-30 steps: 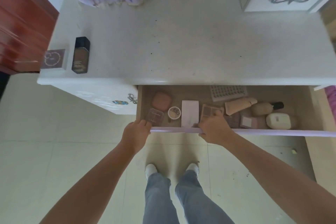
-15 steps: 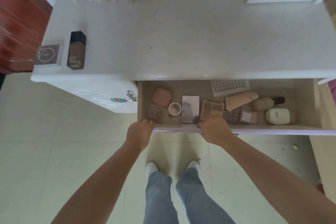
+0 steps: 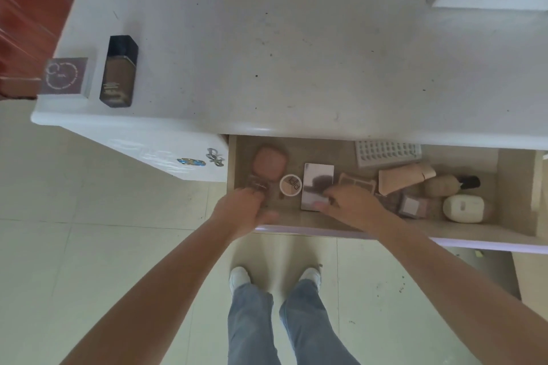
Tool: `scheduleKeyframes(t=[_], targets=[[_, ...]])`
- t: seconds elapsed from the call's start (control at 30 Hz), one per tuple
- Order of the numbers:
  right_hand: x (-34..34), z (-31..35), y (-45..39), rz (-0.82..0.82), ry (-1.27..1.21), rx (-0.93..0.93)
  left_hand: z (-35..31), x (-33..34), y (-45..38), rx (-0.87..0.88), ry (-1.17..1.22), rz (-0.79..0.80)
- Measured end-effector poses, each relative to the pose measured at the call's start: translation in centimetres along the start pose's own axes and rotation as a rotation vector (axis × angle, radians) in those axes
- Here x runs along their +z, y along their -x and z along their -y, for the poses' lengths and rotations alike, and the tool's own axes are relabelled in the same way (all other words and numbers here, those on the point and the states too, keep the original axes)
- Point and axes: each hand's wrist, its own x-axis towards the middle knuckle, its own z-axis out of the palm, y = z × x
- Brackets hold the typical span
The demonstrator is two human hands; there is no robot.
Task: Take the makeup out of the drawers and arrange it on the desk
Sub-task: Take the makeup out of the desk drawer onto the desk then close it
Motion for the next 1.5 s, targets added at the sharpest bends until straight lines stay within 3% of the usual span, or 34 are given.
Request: scheduleKeyframes(t=[0.1, 0.17, 0.27, 0.4, 0.57, 0.77, 0.93, 1.0, 1.1, 1.2, 1.33, 1.5], targets=[[0.3, 0.0, -2.9, -0.110, 0.177, 0.091, -1.2, 0.1, -3.0, -0.113, 0.036, -0.177], [1.2, 0.3, -4.6, -0.086, 0.225, 0.148, -2.1, 0.4, -4.9, -0.141, 0.004, -0.159], [3.4, 0.2, -6.5, -0.106, 0.321, 0.060, -2.4, 1.2, -7.5, -0.063, -0.087, -0.109], [5.9, -0.5, -8.2, -0.110, 0.273, 0.082, -1.6, 1.3, -9.6, -0.016, -0.217, -0.127], [3.7, 0.7, -7.5, -0.042, 0.226, 0.065, -1.4, 0.2, -9.8, 0.008, -0.244, -0.119], [4.4, 0.5, -6.3, -0.178, 0.175, 0.092, -1.5, -0.2, -7.2, 0.034, -0.162, -0.127], [1.9, 1.7, -3.9, -0.477, 0.099, 0.021, 0.1, 0.3, -3.5, 0.133, -0.029, -0.542], [0.3, 3.3, -2.8, -0.608, 0.077, -0.102, 1.4, -1.0, -1.6, 0.150, -0.003, -0.646], [-3.0, 6.5, -2.2, -0.680, 0.042, -0.270, 3.7, -4.6, 0.8, 0.132, -0.007, -0.730], [-7.9, 9.7, -4.1, -0.594, 0.072, -0.333, 6.8, -9.0, 1.8, 0.013, -0.041, -0.687], [-14.0, 13.0, -8.8, -0.236, 0.265, -0.294, 9.7, -15.2, 1.1, -0.091, -0.052, -0.555], [-15.5, 14.7, -12.7, -0.017, 0.238, -0.258, 13.5, -18.6, -2.3, -0.033, -0.222, -0.347]])
